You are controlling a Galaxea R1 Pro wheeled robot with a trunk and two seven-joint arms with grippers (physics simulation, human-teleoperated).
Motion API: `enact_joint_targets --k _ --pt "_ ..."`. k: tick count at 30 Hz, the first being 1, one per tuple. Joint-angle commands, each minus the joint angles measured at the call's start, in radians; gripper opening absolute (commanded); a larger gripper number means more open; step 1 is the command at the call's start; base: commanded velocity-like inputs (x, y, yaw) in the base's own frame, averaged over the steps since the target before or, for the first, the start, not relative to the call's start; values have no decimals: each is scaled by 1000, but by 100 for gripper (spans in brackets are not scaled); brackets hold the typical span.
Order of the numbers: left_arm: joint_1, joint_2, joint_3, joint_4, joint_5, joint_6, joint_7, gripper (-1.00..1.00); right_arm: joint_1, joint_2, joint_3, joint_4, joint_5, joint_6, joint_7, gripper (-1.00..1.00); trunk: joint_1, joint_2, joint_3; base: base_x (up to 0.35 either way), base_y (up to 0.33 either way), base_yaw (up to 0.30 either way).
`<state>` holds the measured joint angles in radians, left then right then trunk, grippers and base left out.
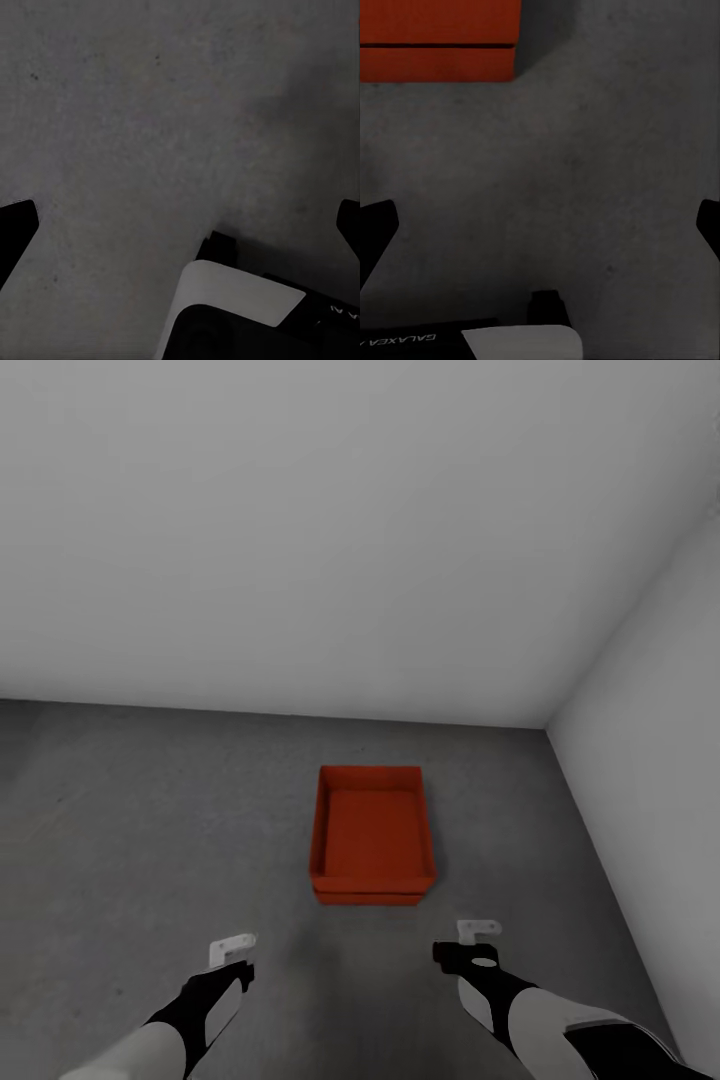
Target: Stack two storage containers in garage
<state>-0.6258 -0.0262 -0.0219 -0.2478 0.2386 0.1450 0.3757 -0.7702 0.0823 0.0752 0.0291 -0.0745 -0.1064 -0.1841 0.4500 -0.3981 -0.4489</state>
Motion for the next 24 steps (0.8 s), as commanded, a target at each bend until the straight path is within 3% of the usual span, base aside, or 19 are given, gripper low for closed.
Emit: enact_joint_targets --k 1,7,10,15,18,20,24 --pt "0 0 -3 -2 7 5 5 100 -1 1 8 3 -8 -6 -3 100 0 -2 -2 -315 93 0" --pt "0 7 -3 35 8 4 8 100 -3 -5 8 3 -5 -9 -5 100 0 -2 -2 -300 82 0" --pt "0 32 -3 132 5 -6 4 100 -4 -16 9 3 0 -8 -3 100 0 -2 -2 -123 29 0" --pt "0 79 -3 211 8 -6 0 100 18 -37 9 3 2 -2 2 100 0 -2 -2 -40 9 0" --pt "5 98 -3 234 10 0 -1 100 104 -63 9 3 3 2 6 100 0 -2 -2 -10 2 0" --pt "7 103 -3 241 9 -6 -2 100 191 -77 10 3 4 3 8 100 0 -2 -2 -4 1 0" --pt "14 104 -3 244 8 -13 -4 100 285 -83 11 3 6 3 9 100 0 -2 -2 -1 0 0"
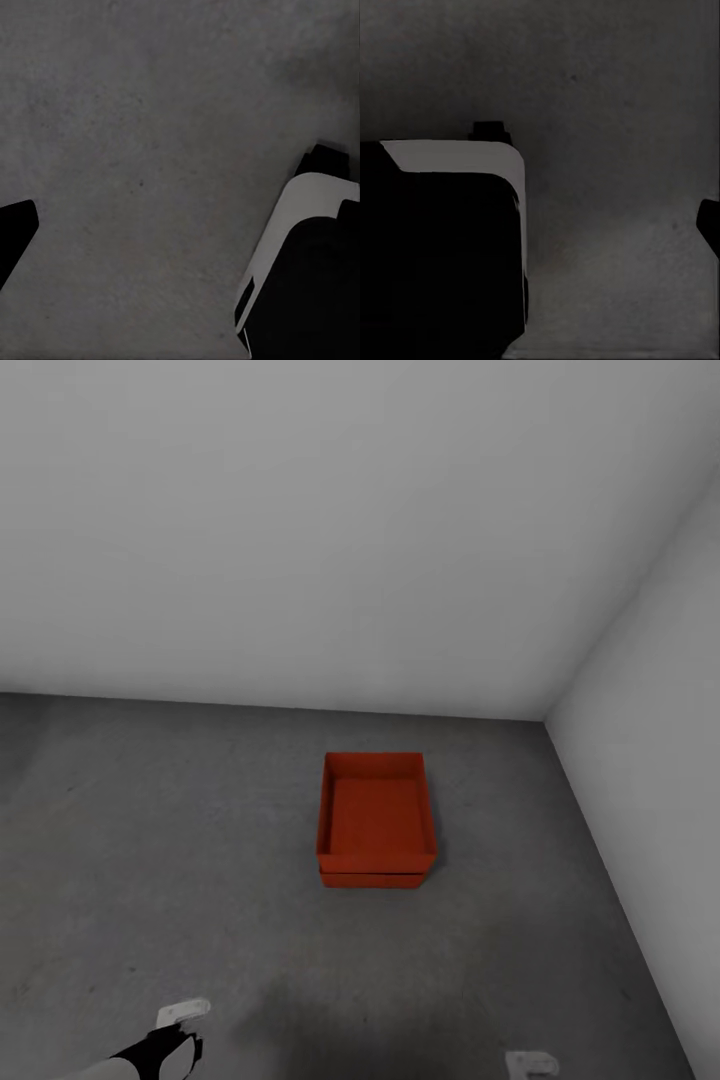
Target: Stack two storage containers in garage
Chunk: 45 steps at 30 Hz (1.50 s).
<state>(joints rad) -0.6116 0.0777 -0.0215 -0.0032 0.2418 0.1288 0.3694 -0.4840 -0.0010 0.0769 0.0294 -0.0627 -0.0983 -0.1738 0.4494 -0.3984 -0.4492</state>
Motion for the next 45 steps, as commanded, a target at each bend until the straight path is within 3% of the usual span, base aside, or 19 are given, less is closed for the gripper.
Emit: enact_joint_targets --k 1,6,9,14,16,28,36,45 --pt "10 0 -3 0 5 1 2 100 33 -1 9 3 -6 -8 -2 100 1 -2 -1 0 0 0" --pt "83 1 -3 1 3 -30 -1 100 137 -2 9 3 -6 -15 -4 100 1 -2 -1 0 0 0" --pt "108 1 -3 1 4 -53 -15 100 165 -2 9 3 -7 -17 -4 100 1 -2 -1 0 0 0" --pt "181 1 -3 2 5 -89 -153 100 211 10 9 4 -7 -12 -3 100 1 -2 -1 0 0 0" --pt "205 -1 -3 1 4 -91 -188 100 271 16 7 4 -10 -41 0 100 1 -2 1 0 0 0" --pt "208 -5 -3 -3 -1 -91 -192 100 357 24 9 3 0 -79 3 100 1 -2 20 0 0 5" --pt "208 -5 -5 -3 -3 -91 -192 100 367 33 9 3 55 -107 4 100 1 -2 33 0 0 0" --pt "208 -4 -5 -2 -4 -90 -192 100 367 32 9 3 67 -111 5 100 1 -2 47 0 0 0"
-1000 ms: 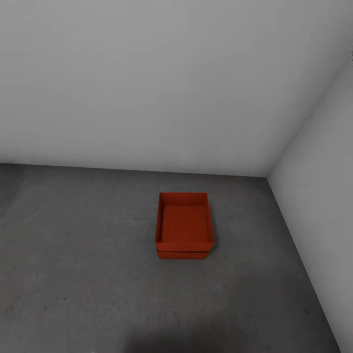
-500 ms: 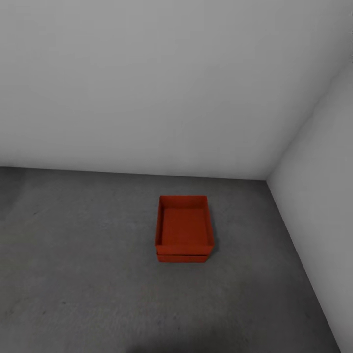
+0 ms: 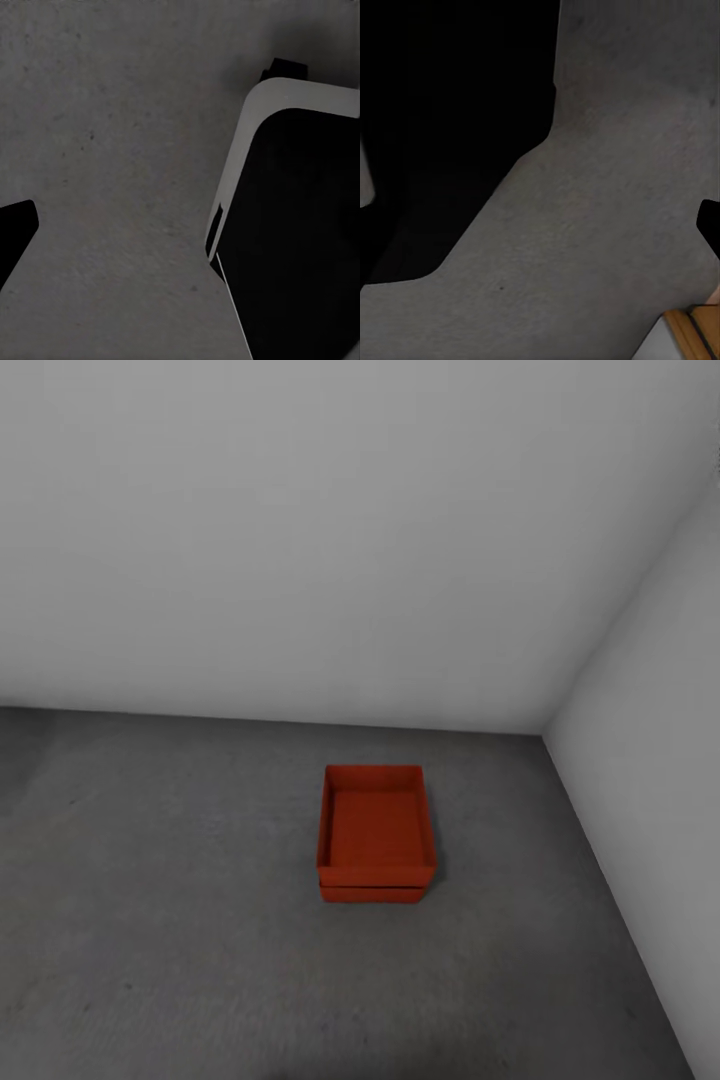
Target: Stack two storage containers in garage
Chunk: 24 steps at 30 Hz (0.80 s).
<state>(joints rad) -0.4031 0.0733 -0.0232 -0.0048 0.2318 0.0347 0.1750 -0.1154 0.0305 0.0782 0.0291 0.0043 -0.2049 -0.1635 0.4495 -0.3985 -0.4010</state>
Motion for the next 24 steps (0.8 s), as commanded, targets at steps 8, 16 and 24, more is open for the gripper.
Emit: enact_joint_targets --k 8,16,24 --pt "-1 -1 -3 0 6 4 3 100 -1 4 7 3 -1 -3 -5 100 1 -1 11 0 0 0" --pt "-1 -1 -3 0 6 4 2 100 4 7 6 3 -1 -3 -6 100 1 -1 24 0 0 0" --pt "-1 -1 -3 0 6 4 2 100 12 9 8 3 1 -4 -7 100 1 -1 37 0 0 0"
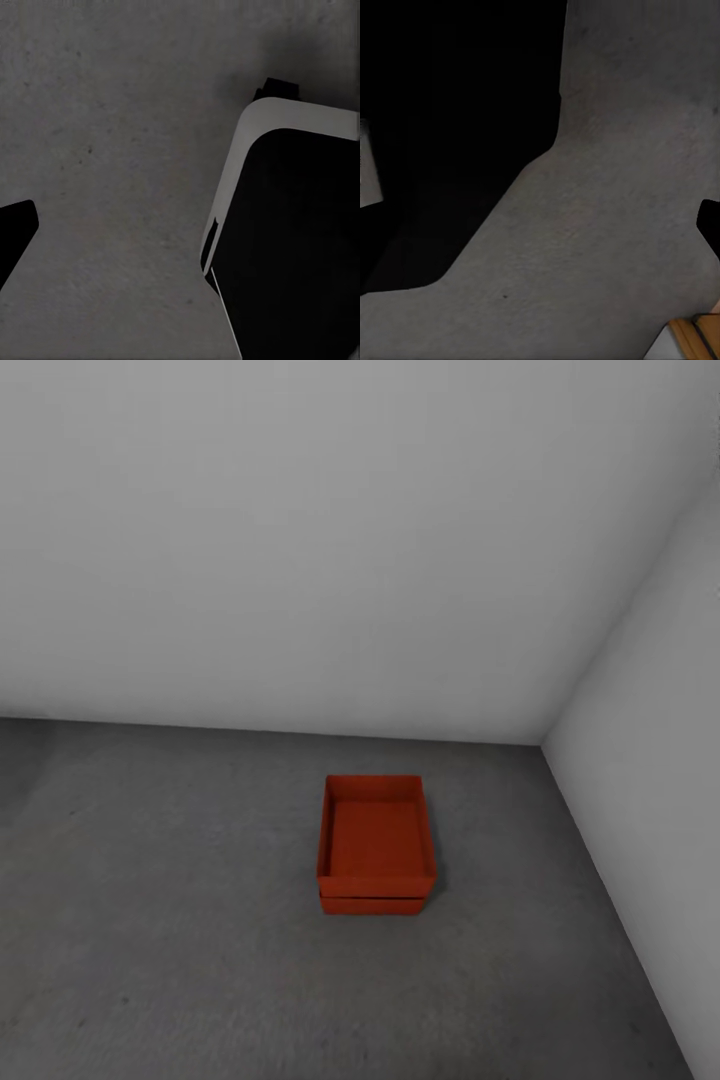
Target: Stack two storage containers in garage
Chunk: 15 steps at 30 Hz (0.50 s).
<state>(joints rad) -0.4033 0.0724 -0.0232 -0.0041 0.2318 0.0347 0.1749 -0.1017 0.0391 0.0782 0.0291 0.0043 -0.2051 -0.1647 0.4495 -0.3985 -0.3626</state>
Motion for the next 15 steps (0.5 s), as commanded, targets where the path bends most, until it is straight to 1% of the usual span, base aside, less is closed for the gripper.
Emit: enact_joint_targets --k 1,2,5,15 --pt "0 0 -3 0 6 4 2 100 -1 7 8 3 1 -8 -6 100 1 -2 0 0 0 0" --pt "-1 0 -3 0 6 4 2 100 0 11 6 3 2 -19 -5 100 1 -2 2 0 0 0" --pt "-1 0 -3 0 6 4 3 100 -1 5 7 3 1 -20 -4 100 1 -2 7 0 0 0" --pt "0 0 -3 0 6 4 3 100 -1 4 7 3 1 -20 5 100 1 -2 23 0 0 0"
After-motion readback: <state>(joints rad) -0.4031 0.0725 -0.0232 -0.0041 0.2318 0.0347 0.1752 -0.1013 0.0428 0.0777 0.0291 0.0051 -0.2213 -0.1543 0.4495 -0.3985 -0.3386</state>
